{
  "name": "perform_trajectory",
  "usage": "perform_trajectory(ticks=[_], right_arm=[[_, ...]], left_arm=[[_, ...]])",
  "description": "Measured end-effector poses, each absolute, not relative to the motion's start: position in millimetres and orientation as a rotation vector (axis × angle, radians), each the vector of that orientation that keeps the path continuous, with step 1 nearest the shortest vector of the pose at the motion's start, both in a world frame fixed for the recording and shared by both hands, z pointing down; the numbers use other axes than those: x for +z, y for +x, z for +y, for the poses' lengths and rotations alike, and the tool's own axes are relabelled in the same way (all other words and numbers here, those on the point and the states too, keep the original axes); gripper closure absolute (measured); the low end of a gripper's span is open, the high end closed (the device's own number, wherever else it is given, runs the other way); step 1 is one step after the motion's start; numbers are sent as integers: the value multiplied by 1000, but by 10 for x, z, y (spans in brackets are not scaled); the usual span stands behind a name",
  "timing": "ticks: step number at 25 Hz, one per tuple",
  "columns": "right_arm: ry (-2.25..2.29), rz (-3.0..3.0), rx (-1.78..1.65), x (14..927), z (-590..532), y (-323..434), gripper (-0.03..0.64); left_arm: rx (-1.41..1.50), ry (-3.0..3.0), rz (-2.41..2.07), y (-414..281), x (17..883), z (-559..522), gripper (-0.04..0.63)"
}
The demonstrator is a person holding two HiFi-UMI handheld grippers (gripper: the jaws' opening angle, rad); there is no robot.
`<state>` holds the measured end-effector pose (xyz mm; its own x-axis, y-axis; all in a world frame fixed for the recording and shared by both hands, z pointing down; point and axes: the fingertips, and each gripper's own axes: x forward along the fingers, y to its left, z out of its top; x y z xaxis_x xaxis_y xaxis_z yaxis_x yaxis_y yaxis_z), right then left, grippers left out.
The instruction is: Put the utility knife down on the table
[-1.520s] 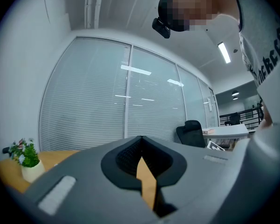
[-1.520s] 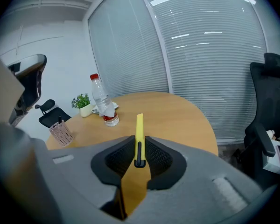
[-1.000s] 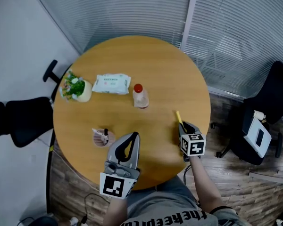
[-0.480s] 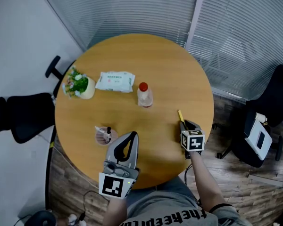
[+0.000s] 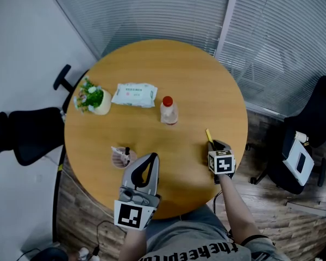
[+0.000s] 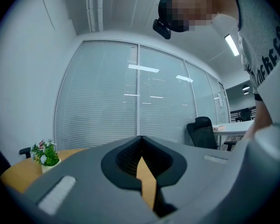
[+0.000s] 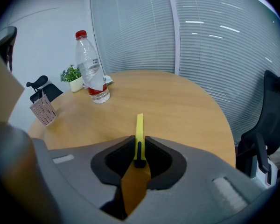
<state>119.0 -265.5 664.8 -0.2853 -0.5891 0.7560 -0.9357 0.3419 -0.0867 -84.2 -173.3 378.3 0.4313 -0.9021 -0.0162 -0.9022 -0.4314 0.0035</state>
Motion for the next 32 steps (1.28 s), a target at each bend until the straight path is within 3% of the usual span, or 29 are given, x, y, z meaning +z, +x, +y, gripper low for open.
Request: perform_trajectory(ticks=[11, 17, 32], right_arm=[[1353, -2054, 692, 6524, -2640, 1160, 520], [1403, -2117, 663, 6287, -2558, 1168, 615], [1564, -2311, 610, 5522, -2213, 1224, 615]], left_arm=[[28, -2660, 1655, -830, 3766, -1737, 581], [36, -2677, 1627, -784, 3767, -1729, 581], [46, -2704, 1504, -633, 3697, -1659, 581]])
